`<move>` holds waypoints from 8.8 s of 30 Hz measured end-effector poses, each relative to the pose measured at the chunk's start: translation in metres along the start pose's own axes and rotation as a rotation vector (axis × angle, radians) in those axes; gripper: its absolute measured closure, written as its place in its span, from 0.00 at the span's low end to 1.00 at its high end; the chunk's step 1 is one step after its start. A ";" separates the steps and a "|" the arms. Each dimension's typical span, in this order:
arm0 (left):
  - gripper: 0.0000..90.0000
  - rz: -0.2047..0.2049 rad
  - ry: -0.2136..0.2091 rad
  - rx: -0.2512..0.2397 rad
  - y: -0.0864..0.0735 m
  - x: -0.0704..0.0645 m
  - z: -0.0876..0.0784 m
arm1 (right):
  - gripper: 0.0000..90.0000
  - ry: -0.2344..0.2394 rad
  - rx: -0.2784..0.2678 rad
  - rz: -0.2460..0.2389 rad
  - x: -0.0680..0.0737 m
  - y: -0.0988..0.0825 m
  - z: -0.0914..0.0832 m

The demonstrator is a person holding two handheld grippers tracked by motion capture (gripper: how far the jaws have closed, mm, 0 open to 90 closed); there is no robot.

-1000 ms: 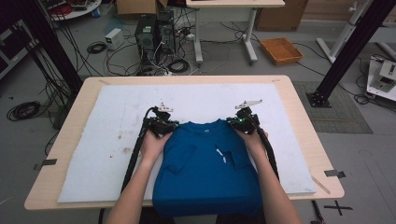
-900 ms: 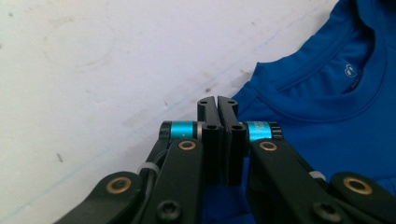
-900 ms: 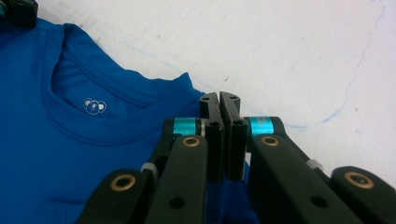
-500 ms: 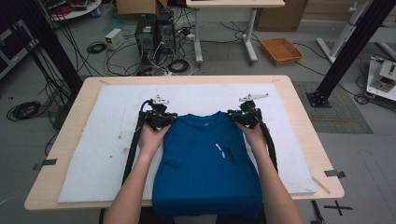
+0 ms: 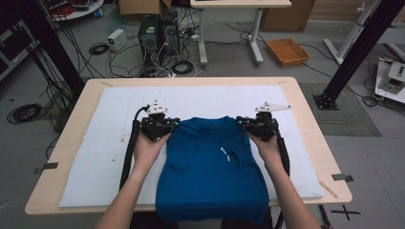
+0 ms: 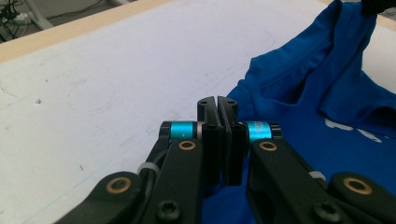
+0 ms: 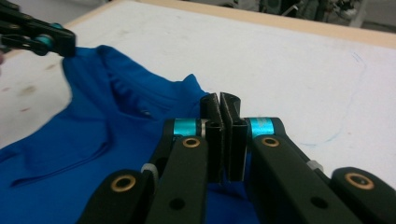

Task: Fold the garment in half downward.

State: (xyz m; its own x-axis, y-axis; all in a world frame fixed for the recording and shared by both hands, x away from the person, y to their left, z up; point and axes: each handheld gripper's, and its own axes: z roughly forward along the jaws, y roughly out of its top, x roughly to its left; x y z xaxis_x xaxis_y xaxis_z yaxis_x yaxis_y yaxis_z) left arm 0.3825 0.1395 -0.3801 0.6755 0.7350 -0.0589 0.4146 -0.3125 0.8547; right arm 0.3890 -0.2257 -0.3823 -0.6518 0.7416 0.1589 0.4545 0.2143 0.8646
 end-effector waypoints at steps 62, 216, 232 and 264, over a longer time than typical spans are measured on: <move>0.66 0.021 0.055 0.036 -0.095 -0.043 -0.041 | 1.00 -0.156 0.134 -0.037 0.020 -0.099 -0.058; 0.95 -0.190 -0.251 0.135 -0.068 -0.039 -0.077 | 1.00 0.031 0.088 0.097 0.029 -0.091 -0.099; 0.95 -0.193 -0.291 0.172 -0.096 -0.058 -0.096 | 1.00 0.028 0.130 0.063 0.058 -0.124 -0.127; 0.56 -0.193 0.107 0.048 -0.068 0.017 -0.026 | 0.75 -0.159 0.055 0.151 -0.027 -0.066 -0.046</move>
State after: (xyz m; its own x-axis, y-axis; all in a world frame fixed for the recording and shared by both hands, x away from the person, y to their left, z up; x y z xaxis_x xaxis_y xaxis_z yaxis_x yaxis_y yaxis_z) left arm 0.3496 0.1889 -0.4258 0.5130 0.8430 -0.1618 0.5605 -0.1862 0.8070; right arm 0.3483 -0.2894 -0.4216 -0.4721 0.8577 0.2036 0.5749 0.1245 0.8087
